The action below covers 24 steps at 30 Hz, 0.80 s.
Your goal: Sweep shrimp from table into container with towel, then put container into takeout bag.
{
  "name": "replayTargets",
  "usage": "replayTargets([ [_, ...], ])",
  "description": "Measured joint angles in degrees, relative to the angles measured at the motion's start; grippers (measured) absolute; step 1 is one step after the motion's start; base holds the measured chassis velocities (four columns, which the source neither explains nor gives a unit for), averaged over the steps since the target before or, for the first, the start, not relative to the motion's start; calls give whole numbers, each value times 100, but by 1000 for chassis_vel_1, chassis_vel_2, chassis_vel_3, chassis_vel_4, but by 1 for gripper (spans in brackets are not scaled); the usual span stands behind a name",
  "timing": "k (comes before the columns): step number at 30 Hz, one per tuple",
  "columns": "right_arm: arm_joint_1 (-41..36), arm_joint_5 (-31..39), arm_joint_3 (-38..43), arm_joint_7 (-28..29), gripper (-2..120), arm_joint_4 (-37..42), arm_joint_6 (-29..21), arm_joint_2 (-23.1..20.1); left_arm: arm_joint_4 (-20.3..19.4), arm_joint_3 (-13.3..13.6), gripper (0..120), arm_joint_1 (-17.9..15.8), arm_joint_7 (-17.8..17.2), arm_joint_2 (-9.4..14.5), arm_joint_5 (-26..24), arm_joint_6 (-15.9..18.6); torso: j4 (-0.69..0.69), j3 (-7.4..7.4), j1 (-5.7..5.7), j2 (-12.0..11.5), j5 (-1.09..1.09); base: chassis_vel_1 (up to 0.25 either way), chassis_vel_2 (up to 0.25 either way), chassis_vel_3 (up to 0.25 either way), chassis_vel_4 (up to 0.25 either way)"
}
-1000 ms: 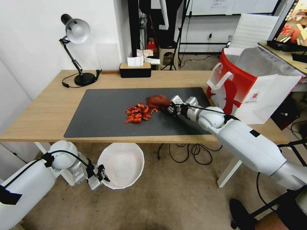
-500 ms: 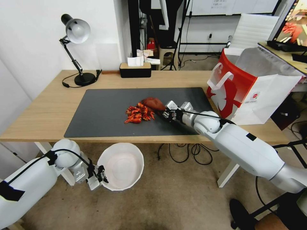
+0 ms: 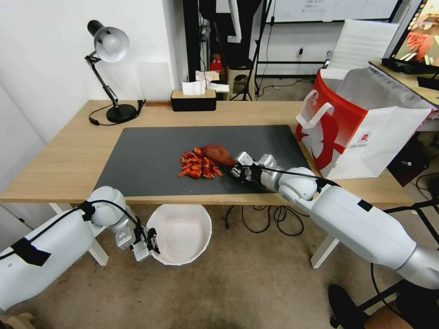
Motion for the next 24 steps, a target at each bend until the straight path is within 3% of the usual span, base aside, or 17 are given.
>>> replayTargets([
  [10,-217,-60,78,-13,9,241,41,-102,-82,332,0,-385,67,-17,-258,143,-1,0,0,0,-1,0,0,0,0],
  [24,-346,-65,9,-7,9,511,42,-176,-71,494,0,-559,100,-41,-563,221,0,0,-1,0,-1,0,0,0,0],
])
